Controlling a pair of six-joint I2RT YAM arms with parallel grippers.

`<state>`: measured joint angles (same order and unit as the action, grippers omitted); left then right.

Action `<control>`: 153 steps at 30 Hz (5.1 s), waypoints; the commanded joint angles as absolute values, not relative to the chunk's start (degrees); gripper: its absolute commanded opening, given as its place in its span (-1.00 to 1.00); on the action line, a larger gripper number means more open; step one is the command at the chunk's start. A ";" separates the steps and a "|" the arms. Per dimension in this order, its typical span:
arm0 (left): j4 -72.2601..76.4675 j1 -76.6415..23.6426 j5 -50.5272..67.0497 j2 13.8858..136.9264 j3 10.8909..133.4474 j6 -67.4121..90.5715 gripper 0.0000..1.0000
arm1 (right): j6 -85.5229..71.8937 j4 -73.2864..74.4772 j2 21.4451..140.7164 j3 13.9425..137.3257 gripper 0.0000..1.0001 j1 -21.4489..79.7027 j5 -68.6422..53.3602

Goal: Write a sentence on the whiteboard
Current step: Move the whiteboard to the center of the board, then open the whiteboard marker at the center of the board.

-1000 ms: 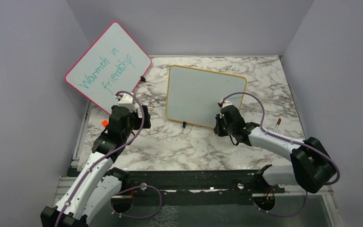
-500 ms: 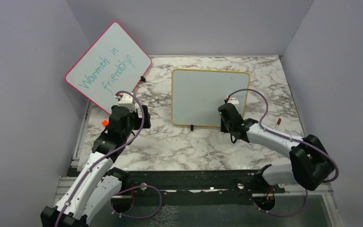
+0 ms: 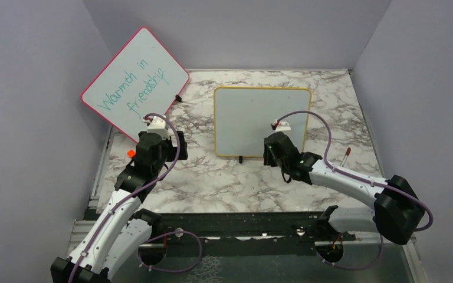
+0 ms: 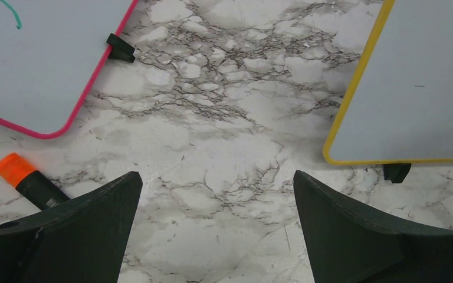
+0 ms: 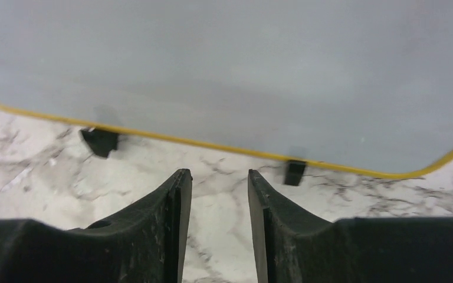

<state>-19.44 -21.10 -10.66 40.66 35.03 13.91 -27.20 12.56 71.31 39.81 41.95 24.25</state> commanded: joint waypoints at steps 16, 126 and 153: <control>-18.90 -21.18 -11.78 40.49 36.55 14.15 0.98 | -38.10 4.15 95.40 53.71 -0.08 58.07 38.48; -15.75 -28.26 -23.73 27.85 33.50 14.50 0.98 | -27.85 19.83 84.43 44.94 0.54 -20.30 10.18; -15.23 -28.29 -15.04 33.34 34.85 14.13 0.98 | -26.83 28.48 86.20 46.40 -0.99 -19.40 0.28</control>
<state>-15.57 -28.14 -17.34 32.67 33.32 13.04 -26.98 22.94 87.79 46.28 -20.18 5.41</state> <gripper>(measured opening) 0.990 0.134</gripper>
